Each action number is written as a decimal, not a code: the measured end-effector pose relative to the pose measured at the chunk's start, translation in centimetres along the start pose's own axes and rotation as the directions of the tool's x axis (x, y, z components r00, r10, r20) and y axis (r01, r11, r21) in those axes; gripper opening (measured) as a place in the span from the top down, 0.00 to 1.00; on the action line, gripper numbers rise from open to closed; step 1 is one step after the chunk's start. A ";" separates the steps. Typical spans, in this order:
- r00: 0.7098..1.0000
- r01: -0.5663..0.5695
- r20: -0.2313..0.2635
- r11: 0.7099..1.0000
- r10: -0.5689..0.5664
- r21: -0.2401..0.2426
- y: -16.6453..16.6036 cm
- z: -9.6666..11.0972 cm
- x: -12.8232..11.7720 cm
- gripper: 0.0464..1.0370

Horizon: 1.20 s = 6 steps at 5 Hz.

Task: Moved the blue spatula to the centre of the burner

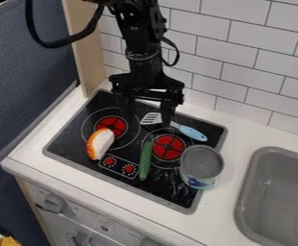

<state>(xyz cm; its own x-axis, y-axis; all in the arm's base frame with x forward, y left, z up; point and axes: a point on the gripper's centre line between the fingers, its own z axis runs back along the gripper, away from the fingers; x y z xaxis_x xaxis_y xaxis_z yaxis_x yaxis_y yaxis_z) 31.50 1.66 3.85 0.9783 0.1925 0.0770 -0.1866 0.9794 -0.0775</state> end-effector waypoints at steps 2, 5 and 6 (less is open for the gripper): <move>0.992 -0.120 -0.041 0.992 0.121 0.033 0.3 -1.7 -0.1 0.04; 0.805 -0.587 0.118 0.809 0.581 0.021 -3.8 -4.8 1.7 0.04; 0.710 -0.697 0.160 0.717 0.685 0.022 -5.0 -6.0 2.3 0.04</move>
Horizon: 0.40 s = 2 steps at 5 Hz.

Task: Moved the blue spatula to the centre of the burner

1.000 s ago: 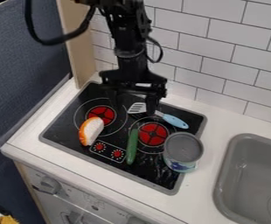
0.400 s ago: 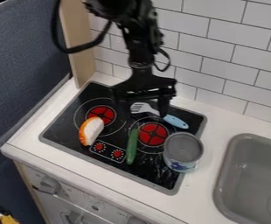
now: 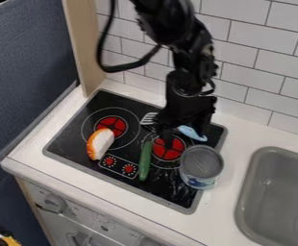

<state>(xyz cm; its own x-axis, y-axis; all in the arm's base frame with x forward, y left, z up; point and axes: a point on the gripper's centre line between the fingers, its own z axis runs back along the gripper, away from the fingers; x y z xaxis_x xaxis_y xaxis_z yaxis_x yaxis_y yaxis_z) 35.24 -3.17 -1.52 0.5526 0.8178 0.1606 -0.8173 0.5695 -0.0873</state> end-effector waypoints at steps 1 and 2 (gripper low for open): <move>0.990 -0.136 -0.019 0.991 0.136 0.010 -1.3 -0.9 0.2 0.04; 0.981 -0.192 -0.022 0.981 0.193 0.031 -2.1 -1.8 0.6 0.03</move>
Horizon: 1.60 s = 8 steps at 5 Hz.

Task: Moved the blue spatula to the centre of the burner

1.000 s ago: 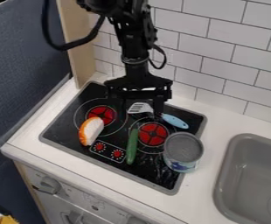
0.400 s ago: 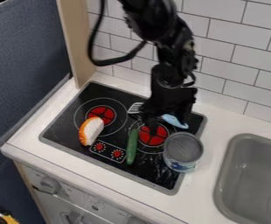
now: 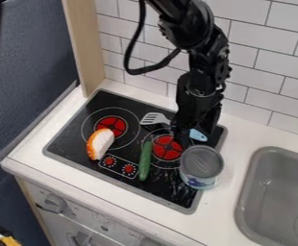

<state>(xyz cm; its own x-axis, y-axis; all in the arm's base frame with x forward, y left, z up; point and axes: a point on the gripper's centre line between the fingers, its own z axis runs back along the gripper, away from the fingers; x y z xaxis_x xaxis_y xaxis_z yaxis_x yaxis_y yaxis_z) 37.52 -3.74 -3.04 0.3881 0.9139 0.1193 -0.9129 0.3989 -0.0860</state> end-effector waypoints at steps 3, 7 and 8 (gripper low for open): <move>0.994 -0.111 -0.017 0.994 0.111 0.016 -1.2 -2.9 2.0 0.04; 0.995 -0.100 -0.027 0.995 0.101 0.028 -1.7 -3.6 2.1 0.71; 0.995 -0.088 -0.042 0.996 0.089 0.024 -1.8 -3.5 1.9 0.71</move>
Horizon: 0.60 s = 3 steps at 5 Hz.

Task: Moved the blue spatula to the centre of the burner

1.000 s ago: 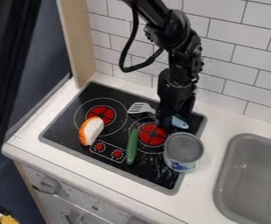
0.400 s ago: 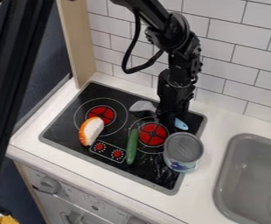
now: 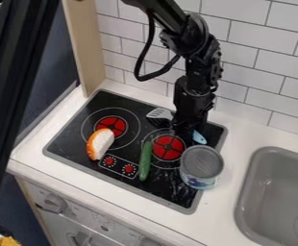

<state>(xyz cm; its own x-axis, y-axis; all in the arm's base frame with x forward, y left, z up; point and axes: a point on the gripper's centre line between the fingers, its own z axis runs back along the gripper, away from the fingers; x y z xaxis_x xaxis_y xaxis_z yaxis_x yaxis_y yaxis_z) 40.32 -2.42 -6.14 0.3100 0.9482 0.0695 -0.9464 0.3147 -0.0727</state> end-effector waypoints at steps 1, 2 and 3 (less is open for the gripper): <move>1.000 0.010 -0.024 0.999 -0.012 -0.051 -0.8 2.0 -0.3 0.71; 0.997 0.028 -0.065 0.996 -0.034 -0.083 0.0 4.6 -0.6 0.71; 0.995 0.007 -0.096 0.995 -0.016 -0.097 1.6 6.8 -0.7 0.71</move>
<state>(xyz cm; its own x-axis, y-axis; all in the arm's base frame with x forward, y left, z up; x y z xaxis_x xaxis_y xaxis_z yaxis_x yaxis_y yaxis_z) 38.00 -2.90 0.43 0.3328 0.9427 -0.0255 -0.9310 0.3241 -0.1679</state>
